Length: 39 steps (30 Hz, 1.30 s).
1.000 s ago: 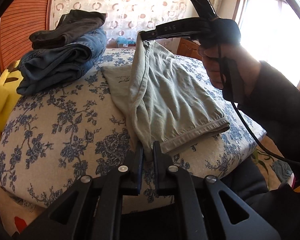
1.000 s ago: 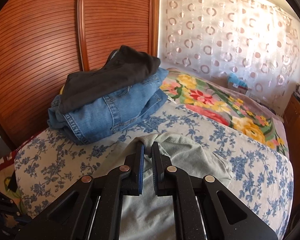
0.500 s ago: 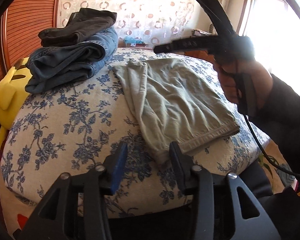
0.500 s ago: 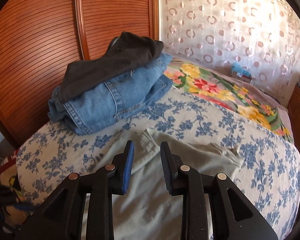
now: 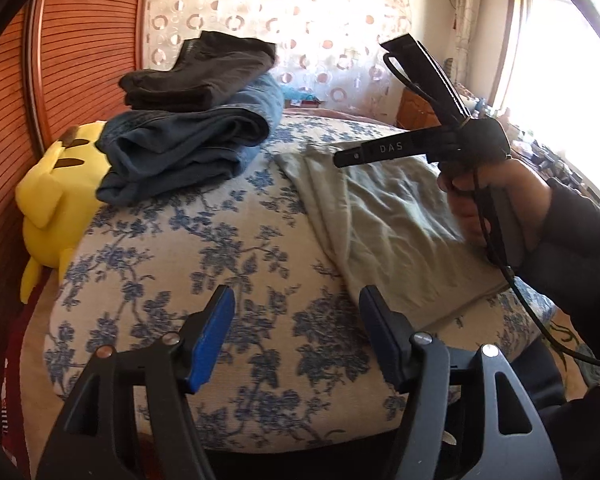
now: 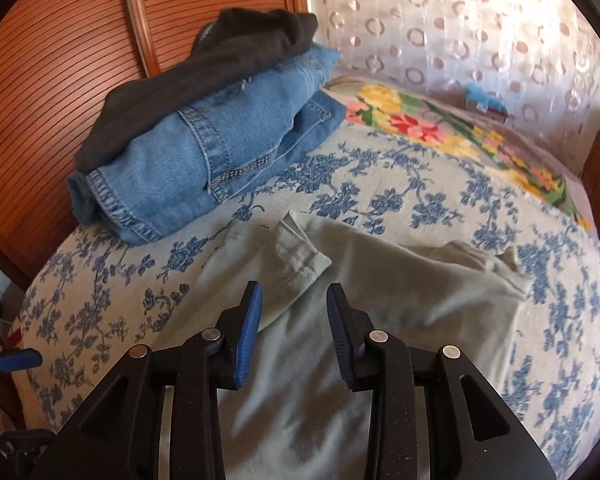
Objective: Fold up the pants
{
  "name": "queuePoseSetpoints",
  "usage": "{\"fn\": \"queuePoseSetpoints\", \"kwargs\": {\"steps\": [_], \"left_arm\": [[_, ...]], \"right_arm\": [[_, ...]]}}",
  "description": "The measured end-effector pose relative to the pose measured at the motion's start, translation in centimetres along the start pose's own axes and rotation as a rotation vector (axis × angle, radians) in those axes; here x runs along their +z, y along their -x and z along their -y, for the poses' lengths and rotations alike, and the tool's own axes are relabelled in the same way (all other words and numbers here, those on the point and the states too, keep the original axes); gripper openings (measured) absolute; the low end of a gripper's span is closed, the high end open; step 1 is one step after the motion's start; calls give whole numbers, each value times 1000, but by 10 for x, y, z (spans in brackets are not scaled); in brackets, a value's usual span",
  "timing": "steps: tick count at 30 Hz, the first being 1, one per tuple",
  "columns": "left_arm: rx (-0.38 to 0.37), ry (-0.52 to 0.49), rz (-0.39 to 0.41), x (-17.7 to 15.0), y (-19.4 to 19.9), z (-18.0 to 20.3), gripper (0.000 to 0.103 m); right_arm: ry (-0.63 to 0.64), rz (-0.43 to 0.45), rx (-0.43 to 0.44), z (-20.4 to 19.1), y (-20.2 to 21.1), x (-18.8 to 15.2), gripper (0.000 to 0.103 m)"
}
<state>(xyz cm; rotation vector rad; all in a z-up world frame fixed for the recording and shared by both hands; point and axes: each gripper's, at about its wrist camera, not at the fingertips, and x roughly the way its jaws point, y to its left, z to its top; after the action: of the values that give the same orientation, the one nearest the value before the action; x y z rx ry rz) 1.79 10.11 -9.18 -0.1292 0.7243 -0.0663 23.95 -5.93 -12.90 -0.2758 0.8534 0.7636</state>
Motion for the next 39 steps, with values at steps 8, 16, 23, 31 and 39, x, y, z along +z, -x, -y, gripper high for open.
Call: {"fn": "queuePoseSetpoints", "kwargs": {"steps": [8,16,23,31,39], "left_arm": [[42,17,-6,-1,-3,-14,65],[48,32,-11,-4,-5,-18,65],[40,22,-5,-1,-4,-12,65],[28,5,-2,3,-5,-2,65],[11,-18,-8,7,-10,13,65]], "right_arm": [[-61,-36,21,4,-16,7,14],[20,72,147,-28,-1,30,4],[45,79,188,-41,7,36,23],[49,99,126,-26,41,12,28],[39,109,34,-8,80,-35,28]]}}
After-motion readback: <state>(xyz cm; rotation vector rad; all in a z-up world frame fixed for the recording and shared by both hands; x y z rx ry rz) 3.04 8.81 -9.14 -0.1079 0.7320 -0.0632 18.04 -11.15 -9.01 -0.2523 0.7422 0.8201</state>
